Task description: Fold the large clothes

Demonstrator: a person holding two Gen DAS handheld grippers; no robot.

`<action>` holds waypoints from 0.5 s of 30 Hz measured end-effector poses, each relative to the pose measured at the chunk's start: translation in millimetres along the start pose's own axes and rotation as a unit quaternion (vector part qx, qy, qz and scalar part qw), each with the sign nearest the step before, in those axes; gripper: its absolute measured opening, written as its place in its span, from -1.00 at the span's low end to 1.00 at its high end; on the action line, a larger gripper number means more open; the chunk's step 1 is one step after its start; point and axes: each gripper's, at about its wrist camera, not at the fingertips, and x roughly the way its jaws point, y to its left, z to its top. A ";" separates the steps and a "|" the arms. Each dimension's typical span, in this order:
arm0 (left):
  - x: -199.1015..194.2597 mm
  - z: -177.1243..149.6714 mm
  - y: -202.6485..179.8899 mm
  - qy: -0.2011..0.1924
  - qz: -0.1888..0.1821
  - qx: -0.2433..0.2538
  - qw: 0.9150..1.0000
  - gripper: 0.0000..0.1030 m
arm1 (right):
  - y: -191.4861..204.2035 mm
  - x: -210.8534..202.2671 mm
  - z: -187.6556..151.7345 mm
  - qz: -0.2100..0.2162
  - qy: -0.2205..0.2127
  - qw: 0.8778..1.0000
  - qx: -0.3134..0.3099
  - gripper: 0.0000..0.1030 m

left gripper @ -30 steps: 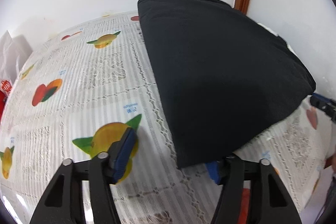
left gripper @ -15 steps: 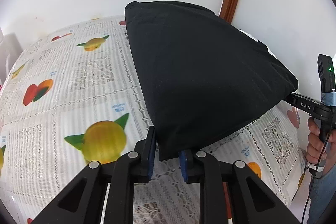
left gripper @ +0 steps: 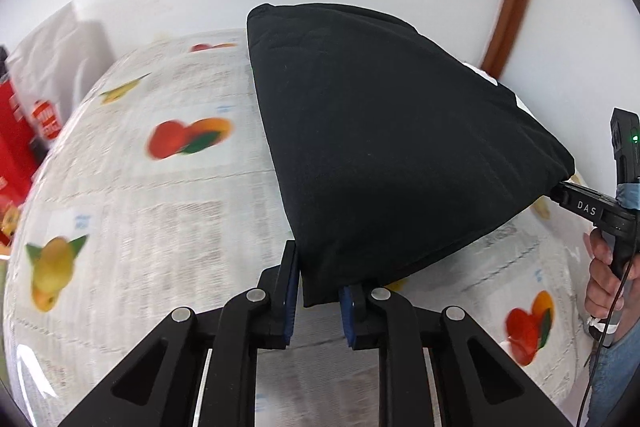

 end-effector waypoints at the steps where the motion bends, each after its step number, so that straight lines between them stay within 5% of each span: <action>1: -2.0 -1.4 4.9 0.000 0.004 -0.003 1.000 -0.66 | 7.1 0.7 0.4 0.002 0.000 1.000 -0.003 -0.84; 15: -4.6 -0.8 33.0 0.003 -0.003 -0.027 1.000 -0.64 | 20.6 -30.6 -17.3 -0.020 -0.003 0.999 -0.032 -0.72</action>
